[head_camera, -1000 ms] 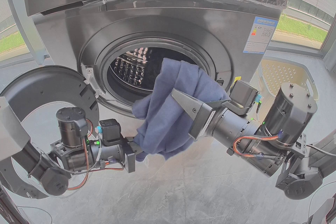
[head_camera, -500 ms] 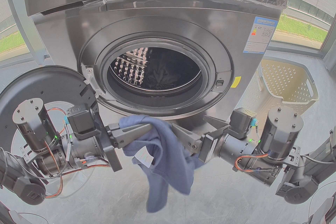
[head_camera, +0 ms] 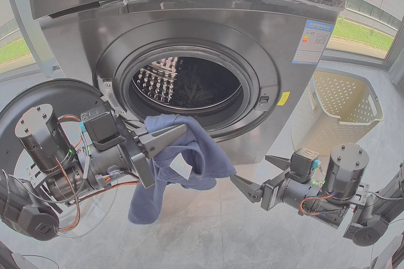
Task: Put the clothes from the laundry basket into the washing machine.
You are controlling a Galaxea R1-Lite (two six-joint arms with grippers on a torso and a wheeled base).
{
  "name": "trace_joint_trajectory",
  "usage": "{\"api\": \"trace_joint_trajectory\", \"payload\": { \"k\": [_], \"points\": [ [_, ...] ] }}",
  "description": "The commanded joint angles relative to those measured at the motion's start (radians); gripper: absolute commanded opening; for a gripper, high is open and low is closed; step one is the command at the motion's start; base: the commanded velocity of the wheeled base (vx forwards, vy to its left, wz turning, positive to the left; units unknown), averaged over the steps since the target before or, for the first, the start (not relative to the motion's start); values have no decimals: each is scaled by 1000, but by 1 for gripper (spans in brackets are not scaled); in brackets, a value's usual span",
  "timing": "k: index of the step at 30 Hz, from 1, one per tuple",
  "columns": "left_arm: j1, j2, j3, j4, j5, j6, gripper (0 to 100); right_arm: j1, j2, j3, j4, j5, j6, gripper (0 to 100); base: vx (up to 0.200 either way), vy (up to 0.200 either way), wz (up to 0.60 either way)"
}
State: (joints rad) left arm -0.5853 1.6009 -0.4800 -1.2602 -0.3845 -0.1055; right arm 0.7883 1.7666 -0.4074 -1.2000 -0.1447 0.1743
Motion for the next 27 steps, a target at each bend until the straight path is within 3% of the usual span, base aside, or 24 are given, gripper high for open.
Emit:
{"api": "trace_joint_trajectory", "payload": {
  "k": [1,11,19,27],
  "points": [
    [1,-2,-3,-2,-1,-2,0,-29,1,12,-1,11,-15,100,0,0,0],
    [9,-4,-22,-2,-2,-2,0,-40,39,15,-1,27,-25,100,0,0,0],
    [9,-1,-48,-4,-2,-29,0,-32,94,-5,-6,27,-35,100,0,0,0],
    [-1,-7,-45,1,-2,-29,0,-32,157,-103,-6,27,-38,100,0,0,0]
  ]
}}
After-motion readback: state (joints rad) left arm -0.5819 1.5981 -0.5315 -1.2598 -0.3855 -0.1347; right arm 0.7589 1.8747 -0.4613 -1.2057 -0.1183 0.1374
